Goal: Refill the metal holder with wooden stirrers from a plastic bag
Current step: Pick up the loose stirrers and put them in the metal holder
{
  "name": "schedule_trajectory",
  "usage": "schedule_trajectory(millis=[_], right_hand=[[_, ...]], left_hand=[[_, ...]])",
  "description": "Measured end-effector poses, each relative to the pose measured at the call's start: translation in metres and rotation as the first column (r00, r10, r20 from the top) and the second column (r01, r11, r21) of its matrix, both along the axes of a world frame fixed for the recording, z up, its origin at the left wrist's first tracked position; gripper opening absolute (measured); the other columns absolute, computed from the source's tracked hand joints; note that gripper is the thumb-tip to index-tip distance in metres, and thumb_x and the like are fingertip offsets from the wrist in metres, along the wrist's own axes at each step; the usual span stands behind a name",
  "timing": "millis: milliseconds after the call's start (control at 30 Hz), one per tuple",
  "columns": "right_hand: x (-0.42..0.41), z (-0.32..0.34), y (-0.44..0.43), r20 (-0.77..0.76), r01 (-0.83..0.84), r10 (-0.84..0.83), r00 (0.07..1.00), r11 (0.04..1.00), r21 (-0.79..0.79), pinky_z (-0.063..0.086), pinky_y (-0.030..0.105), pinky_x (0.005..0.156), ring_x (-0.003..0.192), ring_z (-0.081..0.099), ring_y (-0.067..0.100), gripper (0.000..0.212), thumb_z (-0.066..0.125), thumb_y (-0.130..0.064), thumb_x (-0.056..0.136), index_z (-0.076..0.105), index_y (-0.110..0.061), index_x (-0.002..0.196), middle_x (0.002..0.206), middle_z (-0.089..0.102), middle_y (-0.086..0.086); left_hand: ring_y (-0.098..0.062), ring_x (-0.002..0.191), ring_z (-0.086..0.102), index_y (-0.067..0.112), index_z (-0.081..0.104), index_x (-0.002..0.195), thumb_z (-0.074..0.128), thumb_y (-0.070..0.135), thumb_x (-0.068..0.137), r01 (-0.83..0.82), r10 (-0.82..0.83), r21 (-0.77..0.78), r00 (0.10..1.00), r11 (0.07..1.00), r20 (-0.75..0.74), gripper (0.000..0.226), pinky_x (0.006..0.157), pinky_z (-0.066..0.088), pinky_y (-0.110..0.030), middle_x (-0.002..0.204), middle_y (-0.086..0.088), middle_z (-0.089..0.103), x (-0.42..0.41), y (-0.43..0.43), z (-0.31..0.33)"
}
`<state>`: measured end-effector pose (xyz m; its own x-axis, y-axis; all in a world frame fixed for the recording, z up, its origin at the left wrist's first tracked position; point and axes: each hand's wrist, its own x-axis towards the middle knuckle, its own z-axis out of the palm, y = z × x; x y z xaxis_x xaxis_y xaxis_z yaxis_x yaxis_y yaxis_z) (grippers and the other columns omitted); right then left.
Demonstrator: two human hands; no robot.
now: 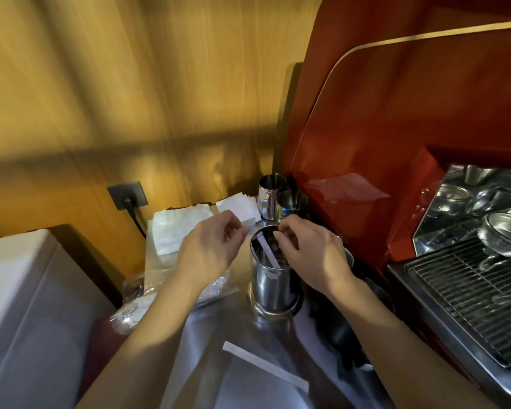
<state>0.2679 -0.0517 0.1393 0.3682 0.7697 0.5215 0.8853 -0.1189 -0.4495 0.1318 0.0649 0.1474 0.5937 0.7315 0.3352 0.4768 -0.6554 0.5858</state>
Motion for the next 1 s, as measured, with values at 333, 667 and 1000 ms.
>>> schedule_trajectory(millis=[333,667,1000], right_hand=[[-0.048,-0.058,-0.026,0.049,-0.184,0.189,0.981,0.978,-0.095,0.046,0.028,0.052,0.062,0.060,0.023,0.006,0.060,-0.019,0.083,0.060,-0.013,0.081,0.072,0.066,0.004],[-0.059,-0.156,-0.042,-0.037,-0.211,0.226,0.973,0.822,-0.529,0.042,0.036,0.072,0.096,0.056,0.027,0.019,0.043,-0.035,0.090,0.049,-0.018,0.096,0.103,0.059,0.004],[-0.071,-0.160,-0.035,0.013,-0.167,0.243,0.970,0.703,-0.691,0.034,0.033,0.060,0.081,0.063,0.035,0.012,0.041,-0.021,0.088,0.047,-0.014,0.095,0.096,0.067,0.010]], left_hand=[[-0.021,0.079,0.058,0.020,0.059,0.082,0.060,0.029,0.085,-0.126,0.118,-0.082,0.988,0.989,-0.095,0.010,0.070,0.048,-0.036,0.082,0.001,0.063,-0.075,-0.026,-0.074],[-0.034,0.111,0.059,0.006,0.062,0.114,0.039,0.050,0.081,-0.140,0.119,-0.031,0.922,0.990,-0.368,0.060,0.093,0.046,-0.042,0.119,-0.018,0.064,-0.124,-0.068,-0.161],[-0.034,0.131,0.042,0.009,0.047,0.132,0.009,0.058,0.091,-0.185,0.155,-0.020,0.874,0.983,-0.461,0.075,0.109,0.011,-0.035,0.139,-0.015,0.050,-0.131,-0.080,-0.181]])
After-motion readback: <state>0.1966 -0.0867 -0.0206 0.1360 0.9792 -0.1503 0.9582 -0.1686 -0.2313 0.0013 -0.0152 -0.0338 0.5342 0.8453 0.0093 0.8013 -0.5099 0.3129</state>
